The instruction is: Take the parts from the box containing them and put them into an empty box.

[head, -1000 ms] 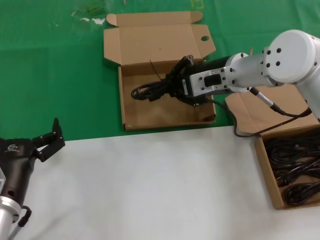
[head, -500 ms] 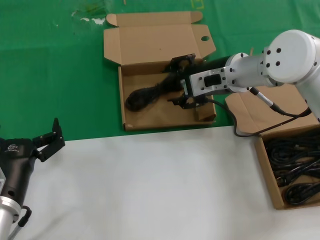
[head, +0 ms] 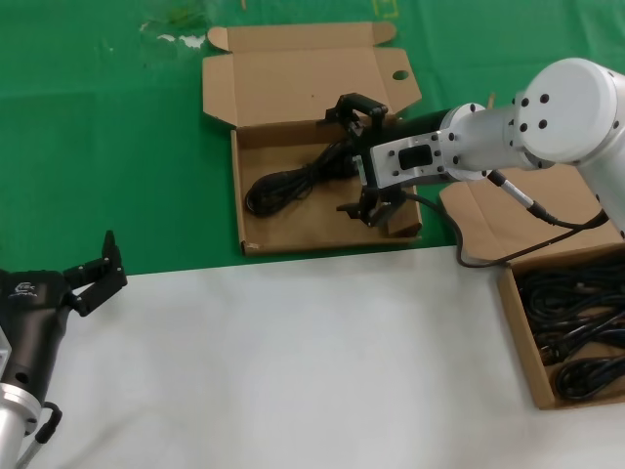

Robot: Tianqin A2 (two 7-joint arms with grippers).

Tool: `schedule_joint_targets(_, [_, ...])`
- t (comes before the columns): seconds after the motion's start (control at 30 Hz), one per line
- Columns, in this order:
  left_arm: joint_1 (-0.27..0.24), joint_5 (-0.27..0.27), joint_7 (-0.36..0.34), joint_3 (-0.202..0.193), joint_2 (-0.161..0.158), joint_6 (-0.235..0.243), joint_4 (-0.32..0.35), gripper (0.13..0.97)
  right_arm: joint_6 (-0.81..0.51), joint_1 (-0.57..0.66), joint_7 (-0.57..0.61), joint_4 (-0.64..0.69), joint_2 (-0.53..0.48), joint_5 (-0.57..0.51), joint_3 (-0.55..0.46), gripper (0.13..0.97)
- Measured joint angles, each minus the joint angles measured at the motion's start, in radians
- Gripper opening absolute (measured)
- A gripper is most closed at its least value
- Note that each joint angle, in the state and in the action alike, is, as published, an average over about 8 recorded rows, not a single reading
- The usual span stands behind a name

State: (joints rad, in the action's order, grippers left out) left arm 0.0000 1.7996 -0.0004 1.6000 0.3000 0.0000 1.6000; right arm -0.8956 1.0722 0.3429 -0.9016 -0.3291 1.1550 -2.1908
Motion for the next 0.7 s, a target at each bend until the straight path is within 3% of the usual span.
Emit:
schedule_joint_targets(0.37, [0.000, 0.000, 0.000, 0.000, 0.000, 0.000, 0.000, 0.966, 0.000, 0.000, 0.000, 0.000, 0.000, 0.000, 0.000, 0.883])
schedule_joint_targets(0.7, [0.000, 0.000, 0.000, 0.000, 0.000, 0.000, 0.000, 0.966, 0.000, 0.000, 0.000, 0.000, 0.000, 0.000, 0.000, 0.955])
